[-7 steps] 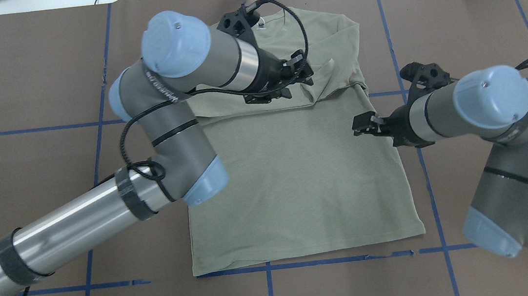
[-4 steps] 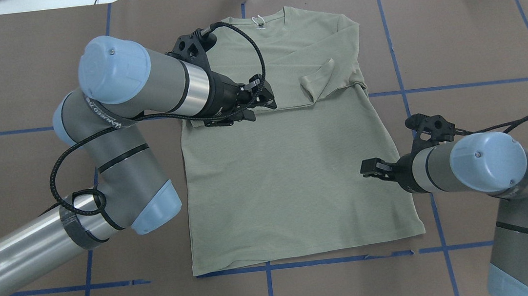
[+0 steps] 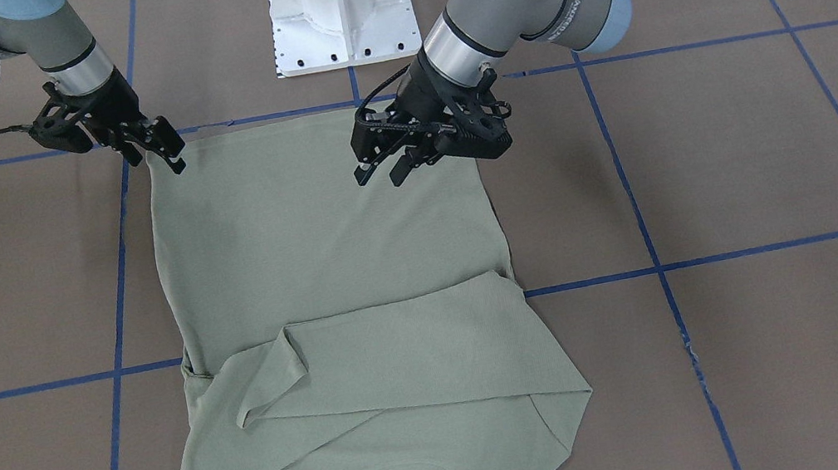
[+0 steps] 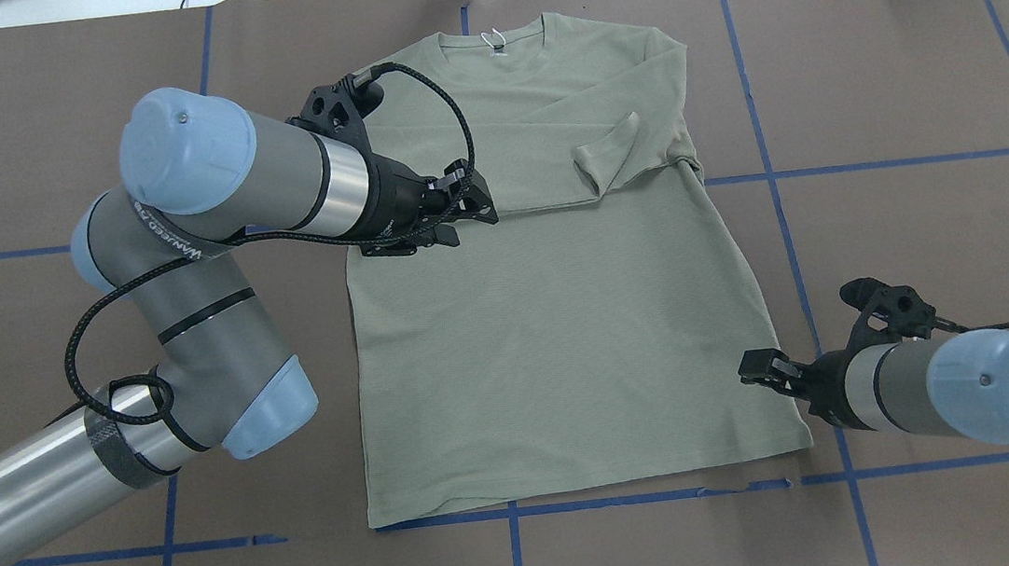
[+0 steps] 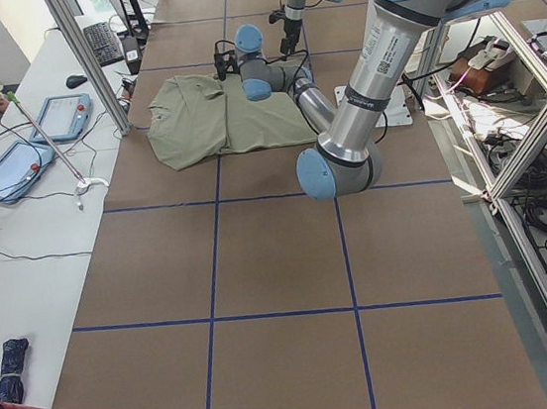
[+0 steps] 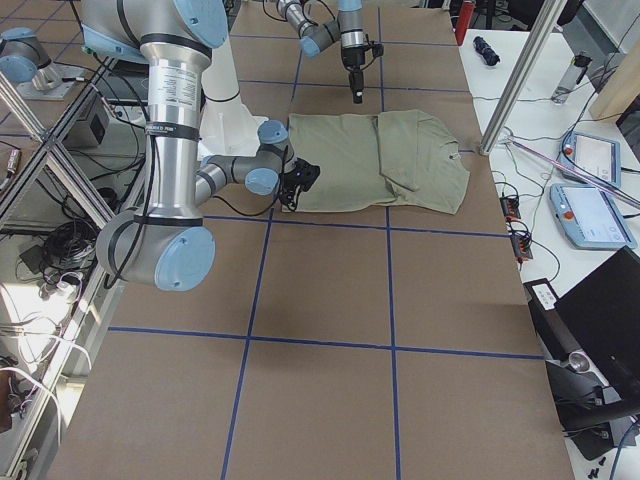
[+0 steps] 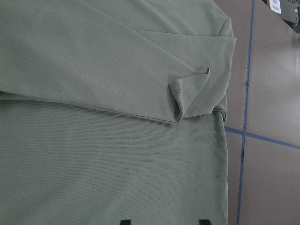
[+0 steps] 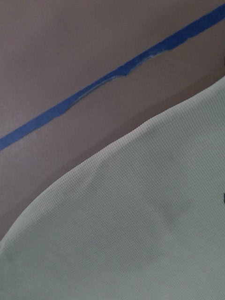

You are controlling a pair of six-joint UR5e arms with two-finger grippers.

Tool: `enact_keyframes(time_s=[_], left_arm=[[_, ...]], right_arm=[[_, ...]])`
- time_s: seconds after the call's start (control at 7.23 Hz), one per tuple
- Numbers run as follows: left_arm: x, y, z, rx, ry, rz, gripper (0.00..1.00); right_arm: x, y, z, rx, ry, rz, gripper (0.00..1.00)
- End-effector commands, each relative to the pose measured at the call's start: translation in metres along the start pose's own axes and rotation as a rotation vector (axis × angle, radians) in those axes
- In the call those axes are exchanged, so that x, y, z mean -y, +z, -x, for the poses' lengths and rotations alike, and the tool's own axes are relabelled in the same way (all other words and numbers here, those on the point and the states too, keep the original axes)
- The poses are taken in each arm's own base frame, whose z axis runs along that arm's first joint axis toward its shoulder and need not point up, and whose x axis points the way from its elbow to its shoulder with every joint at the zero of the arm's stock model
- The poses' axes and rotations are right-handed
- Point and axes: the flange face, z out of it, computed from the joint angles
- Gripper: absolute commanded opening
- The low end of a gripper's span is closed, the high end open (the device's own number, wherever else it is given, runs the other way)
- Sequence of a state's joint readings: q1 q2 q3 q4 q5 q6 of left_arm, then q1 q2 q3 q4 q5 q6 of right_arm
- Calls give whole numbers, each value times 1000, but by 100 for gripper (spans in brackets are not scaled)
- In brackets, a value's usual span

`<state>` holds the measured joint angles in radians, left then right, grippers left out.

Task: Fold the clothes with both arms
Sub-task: 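Move both grippers to the hem corners nearest the robot and grasp them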

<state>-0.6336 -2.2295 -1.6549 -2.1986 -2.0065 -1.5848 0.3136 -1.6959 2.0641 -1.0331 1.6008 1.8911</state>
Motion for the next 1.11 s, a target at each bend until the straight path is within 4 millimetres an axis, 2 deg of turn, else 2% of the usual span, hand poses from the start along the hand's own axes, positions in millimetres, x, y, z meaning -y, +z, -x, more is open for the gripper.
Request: enact_keyframes(time_s=[0.0, 0.28, 0.41, 0.55, 0.69, 0.83, 0.97], left_arm=[[2, 1, 9, 9, -4, -2, 58], [2, 1, 9, 10, -5, -2, 58], [1, 2, 16, 10, -5, 0, 58], [1, 2, 17, 10, -5, 0, 58], [1, 2, 16, 9, -4, 0, 58], [1, 1, 16, 8, -3, 0, 60], [1, 1, 16, 8, -3, 0, 60]], right_arm=[[-12, 5, -17, -17, -2, 5, 91], [-23, 9, -21, -23, -1, 3, 89], [-25, 12, -28, -39, -8, 5, 83], [-25, 13, -34, -50, -12, 4, 83], [-26, 13, -34, -51, -14, 7, 74], [-26, 13, -35, -52, -14, 6, 44], [-26, 14, -39, -61, -13, 5, 33]])
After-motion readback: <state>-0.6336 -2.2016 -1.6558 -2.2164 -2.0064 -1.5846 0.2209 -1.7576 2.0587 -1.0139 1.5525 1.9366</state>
